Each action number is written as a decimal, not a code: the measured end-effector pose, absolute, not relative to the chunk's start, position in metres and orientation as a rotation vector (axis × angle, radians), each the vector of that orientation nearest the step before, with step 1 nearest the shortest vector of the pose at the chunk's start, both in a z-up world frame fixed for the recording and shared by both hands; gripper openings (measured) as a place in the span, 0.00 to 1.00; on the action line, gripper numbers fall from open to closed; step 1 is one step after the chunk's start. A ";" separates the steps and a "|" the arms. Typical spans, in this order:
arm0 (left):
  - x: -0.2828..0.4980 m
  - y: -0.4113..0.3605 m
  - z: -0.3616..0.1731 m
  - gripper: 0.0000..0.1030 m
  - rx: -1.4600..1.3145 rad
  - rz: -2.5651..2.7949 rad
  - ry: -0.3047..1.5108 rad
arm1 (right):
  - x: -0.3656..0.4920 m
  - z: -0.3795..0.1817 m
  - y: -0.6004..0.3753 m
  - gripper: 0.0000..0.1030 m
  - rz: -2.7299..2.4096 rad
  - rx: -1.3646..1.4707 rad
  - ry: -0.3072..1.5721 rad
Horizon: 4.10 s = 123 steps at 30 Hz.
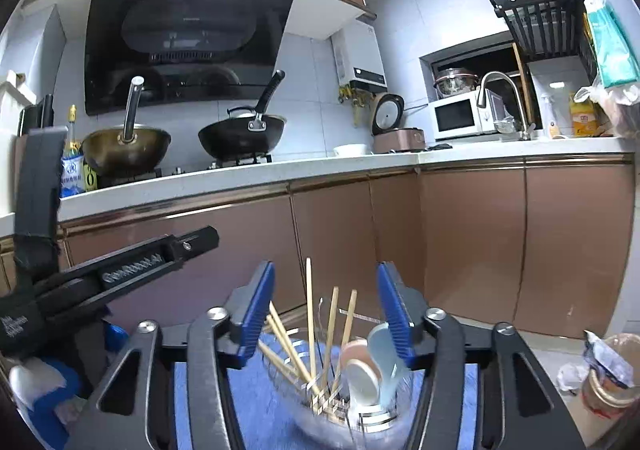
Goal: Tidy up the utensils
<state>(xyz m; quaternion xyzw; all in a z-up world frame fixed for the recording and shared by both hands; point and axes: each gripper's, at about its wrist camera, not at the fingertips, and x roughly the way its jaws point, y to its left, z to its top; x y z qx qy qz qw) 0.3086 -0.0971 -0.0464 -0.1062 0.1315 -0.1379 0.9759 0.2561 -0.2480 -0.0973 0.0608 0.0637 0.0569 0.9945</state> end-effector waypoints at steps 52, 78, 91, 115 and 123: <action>0.101 0.034 -0.041 0.65 -0.057 0.094 0.335 | 0.075 -0.064 -0.168 1.00 -0.095 -0.029 0.287; 0.099 0.024 -0.046 0.65 -0.030 0.051 0.355 | 0.084 -0.073 -0.168 1.00 -0.103 -0.045 0.362; 0.094 0.021 -0.044 0.65 -0.018 0.050 0.347 | 0.080 -0.070 -0.168 1.00 -0.114 -0.052 0.349; 0.051 0.032 -0.016 0.65 -0.002 0.070 0.225 | 0.053 -0.051 -0.160 1.00 -0.126 -0.055 0.284; 0.029 0.041 -0.004 0.65 -0.009 0.084 0.179 | 0.038 -0.039 -0.151 1.00 -0.112 -0.075 0.238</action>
